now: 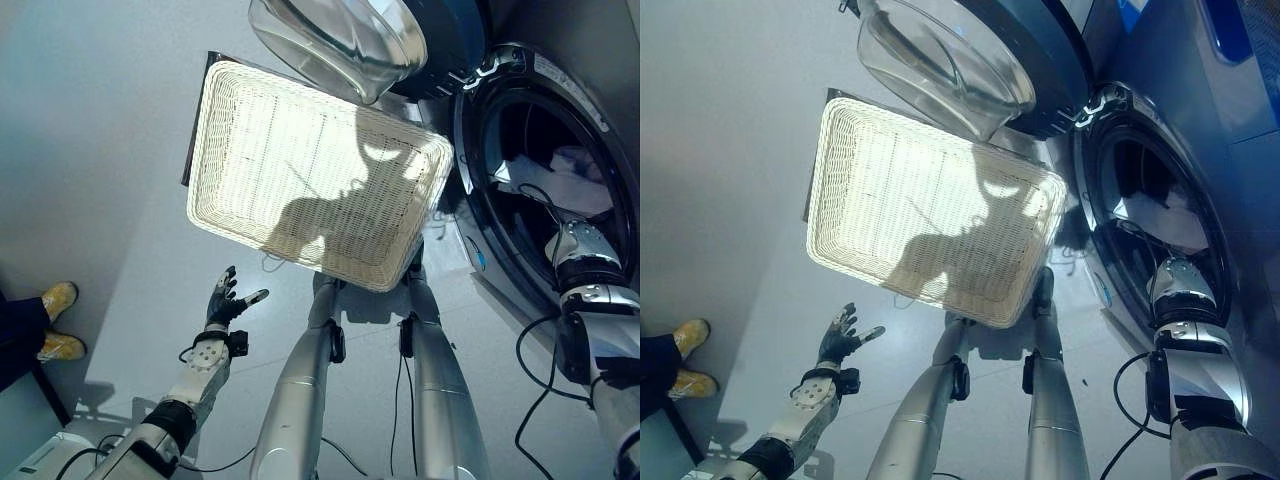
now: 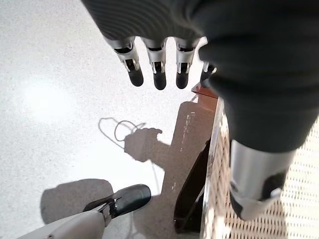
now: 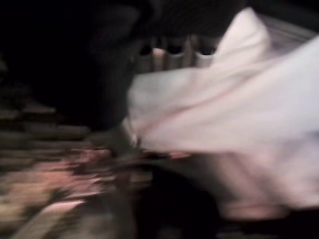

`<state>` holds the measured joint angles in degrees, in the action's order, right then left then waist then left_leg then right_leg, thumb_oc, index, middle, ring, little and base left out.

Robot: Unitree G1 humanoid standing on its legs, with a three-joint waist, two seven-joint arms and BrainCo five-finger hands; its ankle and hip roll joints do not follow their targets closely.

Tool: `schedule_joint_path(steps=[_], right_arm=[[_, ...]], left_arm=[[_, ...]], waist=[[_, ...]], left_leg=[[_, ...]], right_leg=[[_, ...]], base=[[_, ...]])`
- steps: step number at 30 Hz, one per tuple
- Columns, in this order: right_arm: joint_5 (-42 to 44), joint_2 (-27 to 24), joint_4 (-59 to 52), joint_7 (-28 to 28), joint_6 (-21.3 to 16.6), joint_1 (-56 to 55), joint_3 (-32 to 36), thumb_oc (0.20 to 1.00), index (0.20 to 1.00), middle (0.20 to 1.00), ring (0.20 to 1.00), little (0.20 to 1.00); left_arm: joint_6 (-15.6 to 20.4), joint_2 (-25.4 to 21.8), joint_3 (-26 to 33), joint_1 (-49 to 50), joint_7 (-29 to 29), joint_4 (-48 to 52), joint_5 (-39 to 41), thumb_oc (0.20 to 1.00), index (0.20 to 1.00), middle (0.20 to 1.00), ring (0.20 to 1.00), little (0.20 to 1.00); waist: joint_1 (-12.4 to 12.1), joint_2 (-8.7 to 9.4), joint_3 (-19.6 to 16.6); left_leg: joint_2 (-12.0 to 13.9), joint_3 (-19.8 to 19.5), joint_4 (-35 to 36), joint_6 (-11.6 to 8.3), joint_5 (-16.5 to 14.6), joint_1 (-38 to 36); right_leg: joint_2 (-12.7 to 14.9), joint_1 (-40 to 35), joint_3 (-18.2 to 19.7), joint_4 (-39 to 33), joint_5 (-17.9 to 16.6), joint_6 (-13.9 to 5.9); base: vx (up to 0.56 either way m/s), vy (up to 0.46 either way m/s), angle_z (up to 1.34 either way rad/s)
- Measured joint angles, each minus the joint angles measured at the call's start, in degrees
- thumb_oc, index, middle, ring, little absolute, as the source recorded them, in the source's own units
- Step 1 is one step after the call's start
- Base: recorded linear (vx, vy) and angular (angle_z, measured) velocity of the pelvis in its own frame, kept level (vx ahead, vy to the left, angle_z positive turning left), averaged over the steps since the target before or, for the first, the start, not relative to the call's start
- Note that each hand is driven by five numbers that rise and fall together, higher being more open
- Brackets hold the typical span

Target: Put the clothes into the washing machine.

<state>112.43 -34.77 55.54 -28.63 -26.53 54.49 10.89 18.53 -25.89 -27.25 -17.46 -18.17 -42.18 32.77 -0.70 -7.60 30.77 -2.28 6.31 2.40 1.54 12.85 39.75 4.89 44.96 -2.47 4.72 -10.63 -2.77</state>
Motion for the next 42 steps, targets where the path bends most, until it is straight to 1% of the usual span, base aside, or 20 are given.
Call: schedule_joint_path(steps=[1,3,4,6,7,12,13,14,16,17,18,21,23,27,30,33,36,38,40,42], right_arm=[[0.17,-0.16,1.60,4.10,9.98,-0.55,-1.98,1.000,1.000,1.000,1.000,1.000],[0.17,-0.16,1.60,4.10,9.98,-0.55,-1.98,1.000,1.000,1.000,1.000,1.000],[0.19,-0.08,2.02,10.85,24.74,-1.81,-5.16,1.000,1.000,1.000,1.000,1.000],[0.19,-0.08,2.02,10.85,24.74,-1.81,-5.16,1.000,1.000,1.000,1.000,1.000],[0.20,-0.03,2.02,13.29,29.51,-2.89,-7.21,1.000,1.000,1.000,1.000,1.000],[-0.07,0.29,2.08,15.91,31.23,-2.78,-9.60,1.000,1.000,1.000,1.000,1.000],[-4.49,0.62,7.90,21.34,34.89,-2.01,-10.42,1.000,1.000,1.000,1.000,1.000],[-7.42,0.58,12.32,24.18,35.87,-1.38,-9.91,1.000,1.000,1.000,1.000,1.000],[-8.33,0.55,14.61,24.77,34.54,-0.80,-8.91,1.000,1.000,1.000,1.000,1.000],[-8.27,0.96,9.90,26.21,29.81,-2.71,-7.30,1.000,1.000,1.000,1.000,1.000],[-8.25,1.29,7.54,27.13,27.36,-3.72,-6.38,1.000,1.000,1.000,1.000,1.000],[-8.24,2.87,4.04,27.84,22.70,-4.67,-5.72,1.000,1.000,1.000,1.000,1.000],[-8.29,4.09,2.36,28.14,21.05,-5.78,-5.82,1.000,1.000,1.000,1.000,1.000],[-8.13,10.16,-2.91,29.43,17.15,-10.99,-6.05,1.000,1.000,1.000,1.000,1.000],[-6.81,14.11,-4.51,30.82,15.34,-15.66,-6.16,1.000,1.000,1.000,1.000,1.000],[-6.51,16.50,-4.40,31.25,15.03,-18.58,-6.52,1.000,1.000,1.000,1.000,1.000],[-6.49,16.66,-3.31,31.42,15.03,-19.37,-7.07,1.000,1.000,1.000,1.000,1.000],[-4.26,15.90,-3.79,34.09,14.71,-18.79,-6.95,1.000,1.000,1.000,1.000,1.000],[-1.72,16.55,-6.27,36.44,13.76,-19.31,-4.39,1.000,1.000,1.000,1.000,1.000],[-0.87,20.19,-11.89,38.97,11.21,-20.01,-0.12,1.000,1.000,1.000,1.000,1.000]], left_arm=[[-0.26,-0.01,-0.07,0.00,0.04,-0.06,0.00,1.000,1.000,1.000,1.000,1.000],[-0.26,-0.01,-0.07,0.00,0.04,-0.06,0.00,1.000,1.000,1.000,1.000,1.000],[-0.46,0.06,-0.07,0.01,0.17,-0.19,0.00,1.000,1.000,1.000,1.000,1.000],[-0.46,0.06,-0.07,0.01,0.17,-0.19,0.00,1.000,1.000,1.000,1.000,1.000],[-0.37,0.36,-0.10,0.00,0.18,-0.17,0.00,1.000,1.000,1.000,1.000,1.000],[-0.29,1.67,0.06,-0.01,0.00,-0.76,0.00,1.000,1.000,1.000,1.000,1.000],[0.39,4.79,0.25,-0.36,0.06,-2.35,-0.28,1.000,1.000,1.000,1.000,1.000],[0.78,7.20,-0.03,-0.40,0.24,-3.74,-0.55,1.000,1.000,1.000,1.000,1.000],[0.86,7.66,-0.04,-0.32,0.25,-4.60,-0.54,1.000,1.000,1.000,1.000,1.000],[0.94,7.15,-0.03,-0.05,0.19,-4.48,-0.53,1.000,1.000,1.000,1.000,1.000],[0.95,6.68,0.01,-0.07,0.08,-4.43,-0.53,1.000,1.000,1.000,1.000,1.000],[0.93,6.12,0.29,-0.07,-0.35,-4.22,-0.55,1.000,1.000,1.000,1.000,1.000],[0.95,6.10,0.39,-0.06,-0.55,-4.11,-0.54,1.000,1.000,1.000,1.000,1.000],[1.07,6.52,0.81,-0.06,-0.99,-3.80,-0.58,1.000,1.000,1.000,1.000,1.000],[1.16,7.24,1.80,-0.08,-1.07,-4.10,-0.57,1.000,1.000,1.000,1.000,1.000],[1.16,7.86,1.95,-0.05,-1.06,-4.64,-0.57,1.000,1.000,1.000,1.000,1.000],[1.15,8.07,2.84,-0.06,-1.03,-4.91,-0.57,1.000,1.000,1.000,1.000,1.000],[1.00,8.17,4.04,0.03,-0.93,-6.58,-0.58,1.000,1.000,1.000,1.000,1.000],[0.95,8.21,5.29,0.31,-0.37,-7.68,-0.60,1.000,1.000,1.000,1.000,1.000],[0.90,8.17,6.66,0.51,0.33,-9.41,-0.62,1.000,1.000,1.000,1.000,1.000]], waist=[[0.00,0.01,-0.01],[0.00,0.01,-0.01],[0.01,0.01,-0.01],[0.01,0.01,-0.01],[0.07,0.02,-0.01],[0.20,0.02,-0.02],[0.12,0.05,-0.03],[-0.07,0.08,-0.04],[-0.15,0.14,-0.09],[-0.07,0.15,-0.09],[0.04,0.15,-0.09],[0.22,0.17,-0.10],[0.40,0.18,-0.10],[1.54,0.35,-0.12],[1.63,0.40,-0.09],[1.83,0.56,-0.07],[2.53,0.66,-0.08],[3.00,0.92,-0.17],[3.00,1.24,-0.22],[3.07,1.70,-0.25]], left_leg=[[0.04,0.08,-0.05,-0.03,-0.02,0.25],[0.04,0.08,-0.05,-0.03,-0.02,0.25],[0.12,0.06,-0.32,-0.08,-0.07,0.65],[0.12,0.06,-0.32,-0.08,-0.07,0.65],[0.22,0.08,-0.60,-0.15,-0.10,1.16],[0.25,0.02,-1.44,-0.43,-0.35,1.90],[0.32,0.12,-1.71,-0.30,-0.52,1.68],[0.37,-0.22,-1.76,-0.26,-0.48,1.25],[0.30,-0.24,-1.81,-0.25,-0.49,0.77],[0.20,-0.25,-1.84,-0.15,-0.63,0.52],[0.10,-0.26,-1.87,-0.08,-0.58,0.54],[0.03,-0.09,-1.94,0.02,-0.49,0.39],[-0.01,-0.06,-1.95,0.04,-0.48,0.37],[-0.36,0.10,-1.79,0.23,-0.59,0.03],[-0.30,0.22,-1.52,0.28,-0.76,-1.17],[-0.38,0.25,-1.56,0.35,-0.98,-3.06],[-0.52,0.27,-1.53,0.42,-1.15,-4.80],[-0.71,0.27,-1.63,0.47,-1.16,-6.24],[-0.57,0.36,-1.67,0.52,-1.19,-7.23],[-0.73,0.38,-1.81,0.53,-1.21,-8.22]], right_leg=[[-0.03,0.30,0.00,0.05,0.00,-0.01],[-0.03,0.30,0.00,0.05,0.00,-0.01],[-0.27,0.60,0.00,0.11,-0.06,0.02],[-0.27,0.60,0.00,0.11,-0.06,0.02],[-0.54,0.98,0.01,0.10,-0.25,0.25],[-0.63,1.29,0.00,0.12,-0.32,0.33],[-0.68,1.01,-0.01,0.23,-0.39,0.40],[-0.71,0.49,-0.17,0.50,-0.58,0.66],[-0.56,-0.06,-0.23,0.53,-0.60,0.69],[-0.47,-0.37,-0.23,0.45,-0.45,0.47],[-0.36,-0.36,-0.23,0.47,-0.45,0.36],[-0.02,-0.43,-0.19,0.47,-0.40,0.06],[0.06,-0.46,-0.18,0.45,-0.45,-0.01],[0.13,-0.89,-0.04,-0.01,-0.58,-0.14],[0.09,-2.02,-0.01,-0.03,-0.62,-0.10],[0.13,-3.90,0.05,-0.08,-0.59,-0.04],[0.38,-5.74,0.15,-0.09,-0.05,-0.59],[0.63,-7.15,0.27,-0.02,0.07,-0.74],[0.70,-8.04,0.25,-0.01,0.10,-0.78],[0.67,-9.20,0.27,-0.06,0.28,-0.51]], base=[[0.00,0.000,0.00],[0.00,0.000,0.00],[0.00,0.000,0.00],[0.00,0.000,0.00],[0.00,0.000,0.00],[0.00,0.000,0.00],[-0.07,0.075,0.02],[-0.07,0.110,0.03],[-0.06,0.096,0.05],[-0.07,0.094,0.04],[-0.03,0.095,0.03],[-0.04,0.075,-0.01],[-0.04,0.088,0.01],[-0.06,0.101,-0.01],[-0.06,0.098,-0.02],[-0.06,0.082,-0.01],[-0.03,0.069,0.03],[-0.03,0.050,0.02],[0.00,0.048,-0.01],[-0.01,0.047,0.01]])
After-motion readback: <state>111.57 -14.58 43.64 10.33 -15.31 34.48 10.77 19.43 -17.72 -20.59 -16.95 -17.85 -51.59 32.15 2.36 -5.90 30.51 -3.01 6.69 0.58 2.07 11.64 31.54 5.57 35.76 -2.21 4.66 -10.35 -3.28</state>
